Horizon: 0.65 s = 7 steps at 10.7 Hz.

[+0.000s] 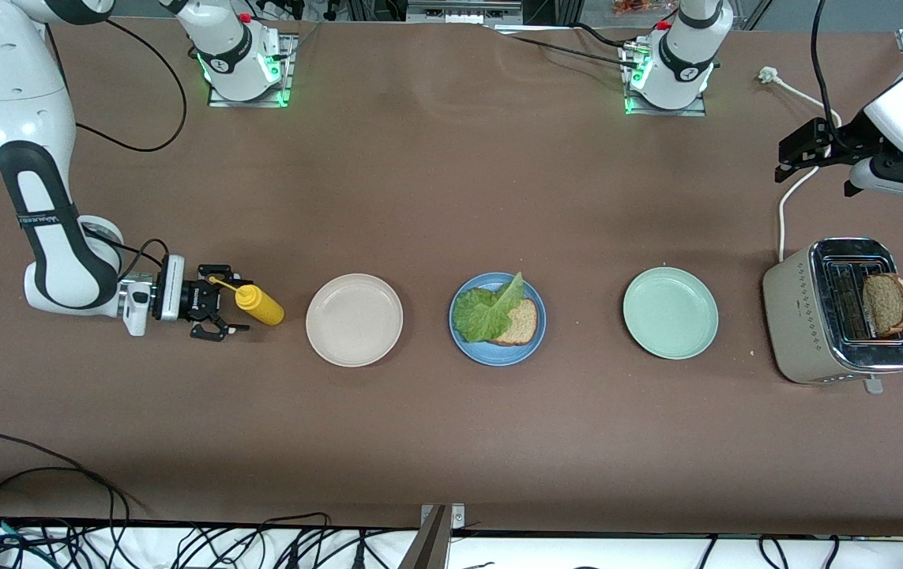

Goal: Make sandwich in blue plate with both arms
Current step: 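Lower the right gripper beside the yellow mustard bottle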

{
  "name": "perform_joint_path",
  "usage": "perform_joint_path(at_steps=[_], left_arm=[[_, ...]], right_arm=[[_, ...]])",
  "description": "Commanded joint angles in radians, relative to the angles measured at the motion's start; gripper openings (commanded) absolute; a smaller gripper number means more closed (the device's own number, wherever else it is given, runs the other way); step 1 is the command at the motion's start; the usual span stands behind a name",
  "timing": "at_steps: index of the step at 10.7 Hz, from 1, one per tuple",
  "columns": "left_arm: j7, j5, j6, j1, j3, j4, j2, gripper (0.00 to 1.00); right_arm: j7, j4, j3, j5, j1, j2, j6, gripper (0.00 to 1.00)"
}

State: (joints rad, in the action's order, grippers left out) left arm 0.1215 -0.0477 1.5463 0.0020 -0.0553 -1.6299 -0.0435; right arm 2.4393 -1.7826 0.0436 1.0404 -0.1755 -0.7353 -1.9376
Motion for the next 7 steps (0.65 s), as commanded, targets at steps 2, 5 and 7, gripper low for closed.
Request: perform_joint_path(at_steps=[2,5,7], left_arm=[[-0.003,0.006,-0.011,0.01,-0.005,0.001,-0.006,1.0],[-0.003,0.006,-0.011,0.016,-0.005,-0.001,-0.006,1.0],[-0.002,0.006,-0.012,0.024,-0.005,-0.001,-0.006,1.0]], right_arm=[[0.014,0.086,0.004,0.058,0.031,-0.081,-0.029,1.0],[0.012,0.086,0.004,0.095,0.057,-0.082,-0.046,1.0],[0.007,0.086,0.004,0.11,0.071,-0.085,-0.046,0.94]])
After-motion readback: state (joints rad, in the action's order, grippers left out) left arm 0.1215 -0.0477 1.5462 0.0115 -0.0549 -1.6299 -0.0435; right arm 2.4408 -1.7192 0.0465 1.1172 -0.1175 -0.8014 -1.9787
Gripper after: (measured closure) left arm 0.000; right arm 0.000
